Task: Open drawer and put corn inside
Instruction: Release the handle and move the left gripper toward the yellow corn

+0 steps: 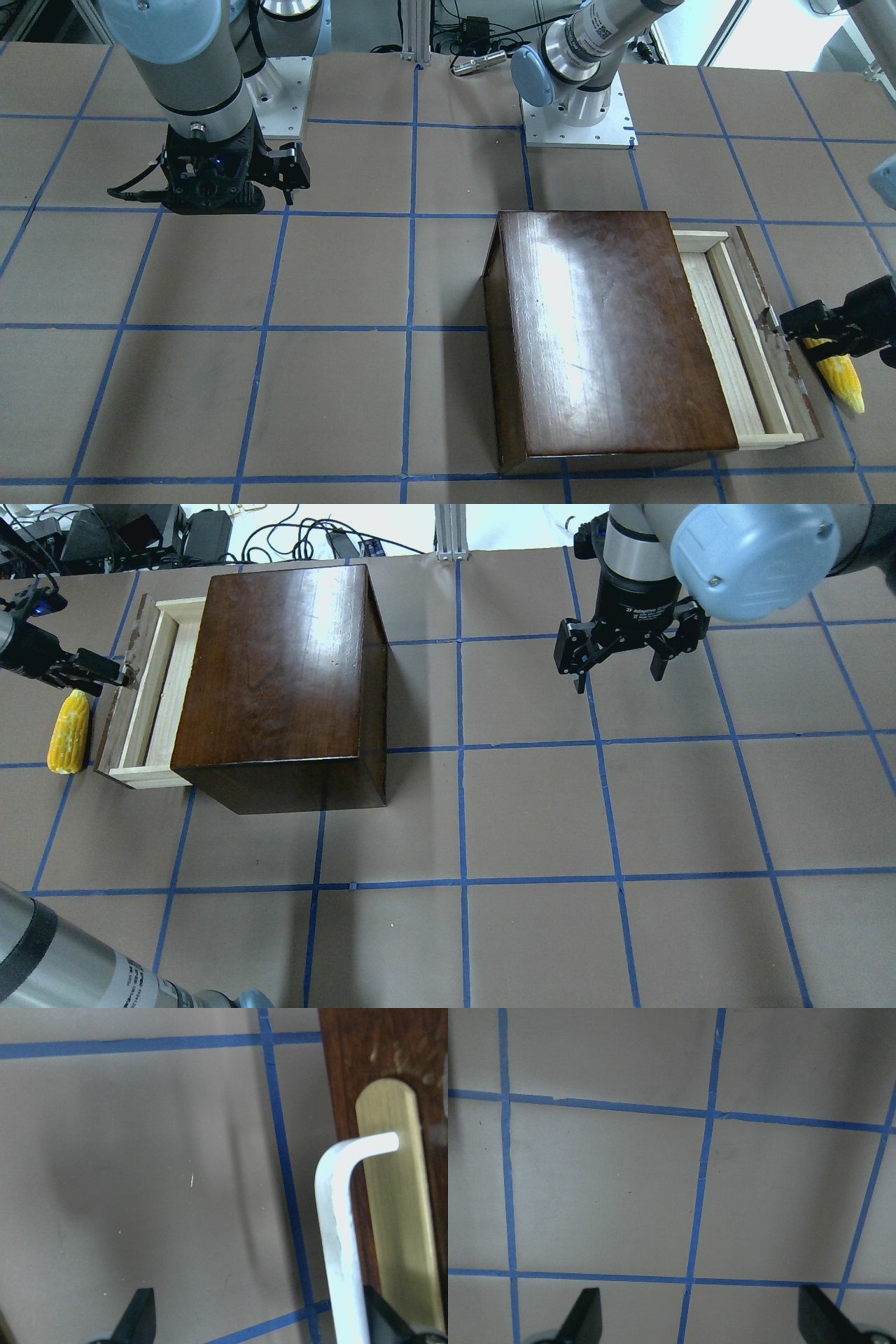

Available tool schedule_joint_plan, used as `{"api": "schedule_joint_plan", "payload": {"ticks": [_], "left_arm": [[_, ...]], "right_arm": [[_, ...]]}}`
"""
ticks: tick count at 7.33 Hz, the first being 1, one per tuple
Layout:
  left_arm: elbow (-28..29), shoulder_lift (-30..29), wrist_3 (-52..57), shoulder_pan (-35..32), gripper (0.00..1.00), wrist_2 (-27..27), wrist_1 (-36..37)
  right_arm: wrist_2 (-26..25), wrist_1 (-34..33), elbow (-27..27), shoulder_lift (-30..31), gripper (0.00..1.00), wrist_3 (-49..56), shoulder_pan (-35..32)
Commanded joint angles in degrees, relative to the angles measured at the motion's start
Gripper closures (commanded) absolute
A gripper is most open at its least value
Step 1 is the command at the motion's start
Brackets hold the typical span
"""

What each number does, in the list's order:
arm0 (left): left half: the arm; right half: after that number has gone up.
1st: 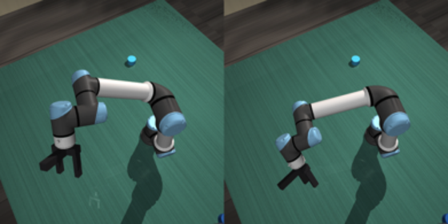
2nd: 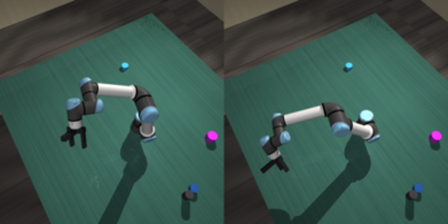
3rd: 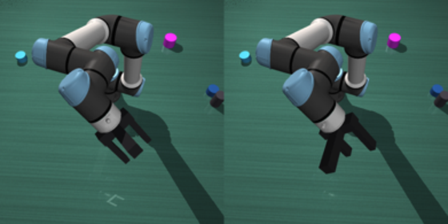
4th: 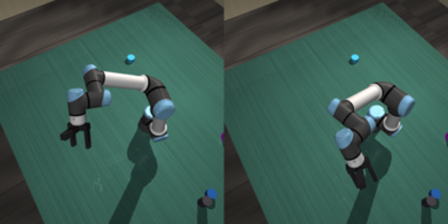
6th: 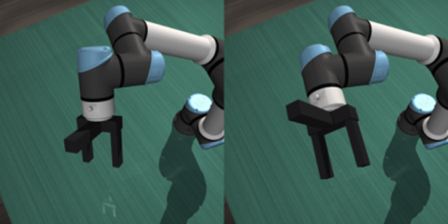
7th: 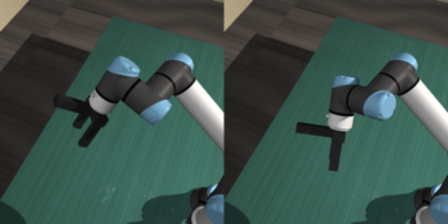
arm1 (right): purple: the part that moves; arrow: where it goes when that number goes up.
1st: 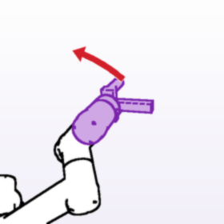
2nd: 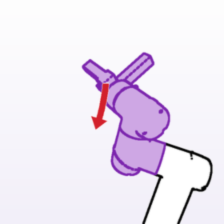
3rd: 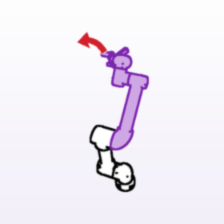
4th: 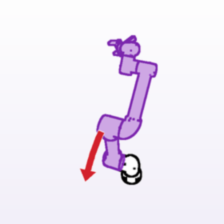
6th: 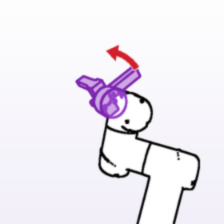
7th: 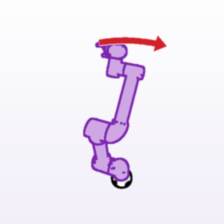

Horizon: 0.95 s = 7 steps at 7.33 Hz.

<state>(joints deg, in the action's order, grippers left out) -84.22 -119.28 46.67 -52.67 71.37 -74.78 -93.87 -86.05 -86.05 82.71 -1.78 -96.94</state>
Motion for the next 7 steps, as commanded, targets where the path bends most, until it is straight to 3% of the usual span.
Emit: {"api": "schedule_joint_plan", "payload": {"ticks": [1, 7], "left_arm": [[0.3, -0.1, 0.6, 0.5, 0.00, 0.1, 0.1], [2.6, -1.4, 3.2, 1.0, 0.00, 1.5, 0.1]], "right_arm": [[0.0, 0.0, 0.0, 0.0, 0.00, 0.0, 0.0], [0.0, 0.0, 0.0, 0.0, 0.00, 0.0, 0.0]]}}
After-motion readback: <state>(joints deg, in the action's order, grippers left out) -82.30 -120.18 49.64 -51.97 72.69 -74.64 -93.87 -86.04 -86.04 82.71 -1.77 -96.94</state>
